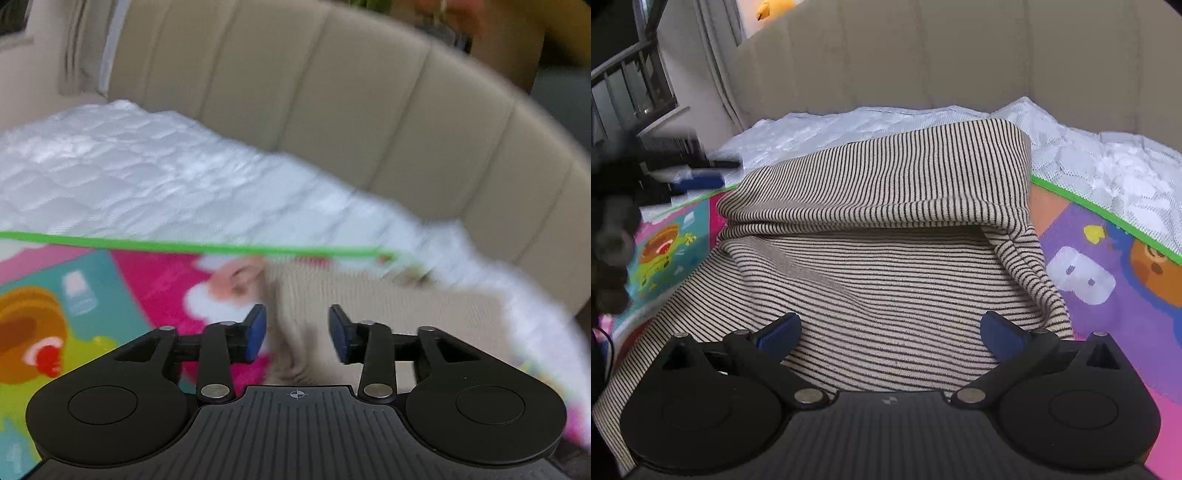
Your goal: Fold clothes
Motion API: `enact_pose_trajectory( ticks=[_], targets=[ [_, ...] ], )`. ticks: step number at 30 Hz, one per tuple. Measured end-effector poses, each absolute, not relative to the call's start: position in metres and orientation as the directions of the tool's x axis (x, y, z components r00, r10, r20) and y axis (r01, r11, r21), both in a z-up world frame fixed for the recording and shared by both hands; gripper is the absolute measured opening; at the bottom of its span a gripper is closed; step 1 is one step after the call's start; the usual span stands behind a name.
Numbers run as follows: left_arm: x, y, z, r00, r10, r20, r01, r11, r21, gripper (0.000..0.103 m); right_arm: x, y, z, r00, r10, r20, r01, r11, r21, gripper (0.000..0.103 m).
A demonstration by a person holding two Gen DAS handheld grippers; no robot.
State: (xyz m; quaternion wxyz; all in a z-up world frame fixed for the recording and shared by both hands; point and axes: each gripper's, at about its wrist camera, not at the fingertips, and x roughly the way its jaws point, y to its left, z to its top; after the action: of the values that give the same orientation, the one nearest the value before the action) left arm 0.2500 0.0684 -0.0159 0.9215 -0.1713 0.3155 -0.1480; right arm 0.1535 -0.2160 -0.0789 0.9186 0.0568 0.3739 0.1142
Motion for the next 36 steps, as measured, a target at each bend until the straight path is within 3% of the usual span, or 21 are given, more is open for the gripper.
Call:
enact_pose_trajectory(
  ticks=[4, 6, 10, 17, 18, 20, 23, 27, 29, 31, 36],
  targets=[
    [0.256, 0.055, -0.027, 0.708, -0.491, -0.508, 0.258, 0.849, -0.461, 0.075, 0.153, -0.213, -0.078, 0.697, 0.242, -0.675, -0.171, 0.970, 0.172, 0.103],
    [0.260, 0.047, -0.034, 0.677, -0.541, -0.500, 0.302, 0.823, -0.481, 0.075, 0.154, -0.212, -0.075, 0.704, 0.239, -0.669, -0.173, 0.971, 0.164, 0.103],
    [0.271, 0.046, -0.060, 0.641, -0.514, -0.570, 0.277, 0.848, -0.452, 0.066, 0.161, -0.213, -0.051, 0.754, 0.234, -0.615, -0.183, 0.972, 0.146, 0.103],
    [0.270, 0.051, -0.058, 0.630, -0.527, -0.571, 0.268, 0.837, -0.478, 0.067, 0.205, -0.211, -0.016, 0.834, 0.182, -0.520, -0.150, 0.983, 0.103, 0.102],
    [0.270, 0.054, -0.058, 0.626, -0.532, -0.569, 0.260, 0.831, -0.491, 0.067, 0.216, -0.211, -0.016, 0.834, 0.177, -0.522, -0.134, 0.984, 0.120, 0.099],
    [0.273, 0.057, -0.058, 0.619, -0.543, -0.567, 0.247, 0.820, -0.516, 0.067, 0.240, -0.216, -0.022, 0.805, 0.185, -0.563, -0.100, 0.979, 0.180, 0.079],
    [0.276, 0.062, -0.057, 0.606, -0.558, -0.567, 0.231, 0.806, -0.546, 0.067, 0.266, -0.225, -0.049, 0.716, 0.179, -0.675, -0.036, 0.975, 0.220, 0.071],
    [0.274, 0.068, -0.048, 0.618, -0.540, -0.572, 0.211, 0.814, -0.540, 0.067, 0.255, -0.225, -0.051, 0.701, 0.179, -0.690, -0.116, 0.984, 0.138, 0.070],
    [0.271, 0.072, -0.039, 0.636, -0.517, -0.573, 0.201, 0.828, -0.523, 0.080, 0.243, -0.239, -0.036, 0.711, 0.200, -0.674, -0.123, 0.979, 0.162, 0.070],
    [0.272, 0.080, -0.031, 0.644, -0.485, -0.592, 0.178, 0.847, -0.500, 0.085, 0.232, -0.259, -0.021, 0.726, 0.205, -0.657, -0.110, 0.977, 0.184, 0.070],
    [0.298, 0.097, -0.047, 0.503, -0.571, -0.649, 0.146, 0.796, -0.587, 0.087, 0.239, -0.314, -0.021, 0.673, 0.234, -0.702, -0.037, 0.958, 0.284, 0.069]
  ],
)
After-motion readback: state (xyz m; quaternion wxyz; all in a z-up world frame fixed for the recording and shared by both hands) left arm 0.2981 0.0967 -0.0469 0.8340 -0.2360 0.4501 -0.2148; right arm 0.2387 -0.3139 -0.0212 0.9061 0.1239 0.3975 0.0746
